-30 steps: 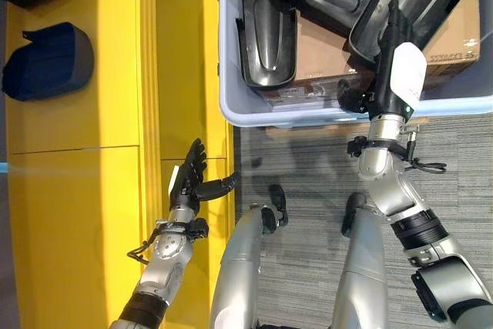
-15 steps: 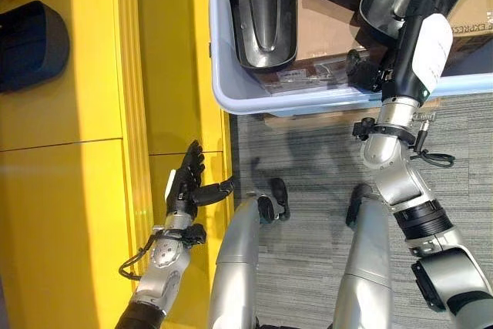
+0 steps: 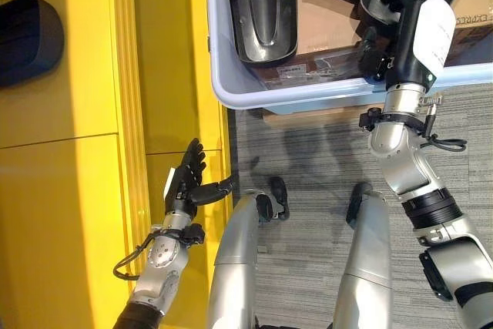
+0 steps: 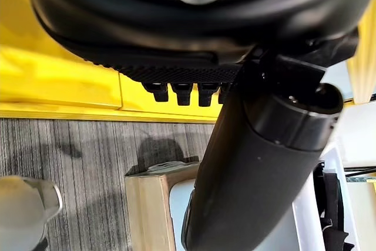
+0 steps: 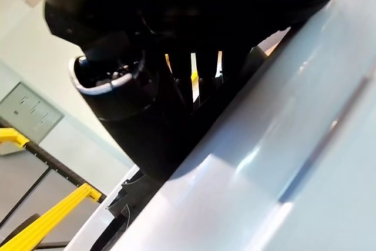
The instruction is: Move parts from the plastic box to the shelf.
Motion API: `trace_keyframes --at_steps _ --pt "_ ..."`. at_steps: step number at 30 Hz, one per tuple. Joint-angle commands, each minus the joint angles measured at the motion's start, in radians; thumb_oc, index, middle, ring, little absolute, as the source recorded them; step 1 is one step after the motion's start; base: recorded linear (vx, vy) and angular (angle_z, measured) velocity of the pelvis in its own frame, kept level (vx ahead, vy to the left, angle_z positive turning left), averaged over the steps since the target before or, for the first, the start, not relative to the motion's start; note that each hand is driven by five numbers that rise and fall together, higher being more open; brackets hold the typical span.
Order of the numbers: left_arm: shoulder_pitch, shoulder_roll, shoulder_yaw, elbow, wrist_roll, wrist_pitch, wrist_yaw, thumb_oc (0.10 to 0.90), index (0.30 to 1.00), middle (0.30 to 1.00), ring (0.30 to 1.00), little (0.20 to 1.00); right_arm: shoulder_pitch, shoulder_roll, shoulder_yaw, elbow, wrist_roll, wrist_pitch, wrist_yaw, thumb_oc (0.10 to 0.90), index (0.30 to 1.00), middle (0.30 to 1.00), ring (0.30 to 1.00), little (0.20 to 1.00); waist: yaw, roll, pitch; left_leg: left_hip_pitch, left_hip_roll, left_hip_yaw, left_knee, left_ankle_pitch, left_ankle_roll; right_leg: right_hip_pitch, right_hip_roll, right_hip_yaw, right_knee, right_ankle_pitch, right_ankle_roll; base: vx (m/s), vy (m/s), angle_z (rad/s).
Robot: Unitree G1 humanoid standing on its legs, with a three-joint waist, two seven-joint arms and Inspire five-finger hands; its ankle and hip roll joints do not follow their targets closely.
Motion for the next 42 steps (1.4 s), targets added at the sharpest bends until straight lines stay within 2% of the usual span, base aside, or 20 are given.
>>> trace_keyframes --at_steps 1,3,4,10,16,22,31,38,42 --pt "0.021 0.056 0.074 -0.081 -0.018 -0.115 -0.003 0.900 1.000 1.000 1.000 1.000 -0.038 -0.077 0.010 0.106 0.002 0.055 0.043 0.400 0.300 0.300 0.300 0.300 0.014 0.084 0.016 0.028 -0.074 -0.027 -0.105 -0.029 0.010 0.115 -0.002 -0.111 0.165 -0.203 -0.119 -0.02 -0.031 -0.15" --pt "0.022 0.063 0.076 -0.092 -0.020 -0.116 -0.001 0.900 1.000 1.000 1.000 1.000 -0.047 -0.091 0.018 0.110 -0.030 0.075 0.069 0.400 0.300 0.300 0.300 0.300 0.017 0.082 0.016 0.031 -0.076 -0.031 -0.113 -0.026 0.010 0.119 -0.003 -0.114 0.162 -0.203 -0.118 -0.01 -0.020 0.14" --pt "0.021 0.063 0.079 -0.096 -0.016 -0.115 -0.002 0.900 1.000 1.000 1.000 1.000 -0.056 -0.096 0.028 0.111 -0.041 0.107 0.072 0.400 0.300 0.300 0.300 0.300 0.021 0.080 0.016 0.037 -0.076 -0.032 -0.123 -0.024 0.010 0.125 -0.005 -0.119 0.157 -0.202 -0.116 -0.01 -0.025 0.17" --pt "0.026 0.070 0.093 -0.108 -0.014 -0.112 -0.009 0.900 1.000 1.000 1.000 1.000 -0.073 -0.123 0.029 0.151 0.000 0.131 0.054 0.400 0.300 0.300 0.300 0.300 0.031 0.073 0.016 0.053 -0.079 -0.040 -0.143 -0.020 0.013 0.148 -0.006 -0.134 0.140 -0.198 -0.116 -0.02 -0.042 -0.09" --pt "0.024 0.076 0.096 -0.127 -0.009 -0.107 -0.002 0.900 1.000 1.000 1.000 1.000 -0.082 -0.138 0.026 0.195 0.027 0.116 0.054 0.400 0.300 0.300 0.300 0.300 0.035 0.072 0.016 0.060 -0.086 -0.042 -0.146 -0.022 0.015 0.156 -0.008 -0.141 0.143 -0.203 -0.118 -0.01 -0.017 0.04" --pt "0.018 0.072 0.090 -0.125 0.001 -0.112 -0.011 0.900 1.000 1.000 1.000 1.000 -0.091 -0.133 0.045 0.194 0.013 0.044 0.036 0.400 0.300 0.300 0.300 0.300 0.039 0.070 0.016 0.091 -0.084 -0.045 -0.185 -0.011 0.013 0.184 -0.011 -0.149 0.115 -0.199 -0.119 -0.03 -0.011 0.04" --pt "0.014 0.070 0.097 -0.142 0.012 -0.100 -0.008 0.900 1.000 1.000 1.000 1.000 -0.045 -0.099 0.042 -0.024 -0.082 -0.009 0.086 0.400 0.300 0.300 0.300 0.300 0.032 0.054 0.016 0.160 -0.082 -0.049 -0.296 0.031 0.009 0.255 0.010 -0.153 0.019 -0.171 -0.117 -0.04 -0.004 -0.07" --pt "0.008 0.068 0.118 -0.154 0.010 -0.081 -0.008 0.900 1.000 1.000 1.000 1.000 0.019 -0.047 0.055 -0.269 -0.158 -0.043 0.174 0.400 0.300 0.300 0.300 0.300 0.019 0.027 0.016 0.240 -0.080 -0.059 -0.385 0.067 0.000 0.353 0.042 -0.157 -0.088 -0.144 -0.109 -0.04 -0.021 -0.11" --pt "-0.011 0.064 0.127 -0.141 0.009 -0.072 -0.012 0.900 1.000 1.000 1.000 1.000 0.026 -0.028 0.067 -0.348 -0.174 -0.070 0.212 0.400 0.300 0.300 0.300 0.300 0.015 0.013 0.016 0.281 -0.081 -0.065 -0.421 0.083 -0.005 0.410 0.057 -0.161 -0.141 -0.133 -0.104 -0.03 -0.039 -0.08"
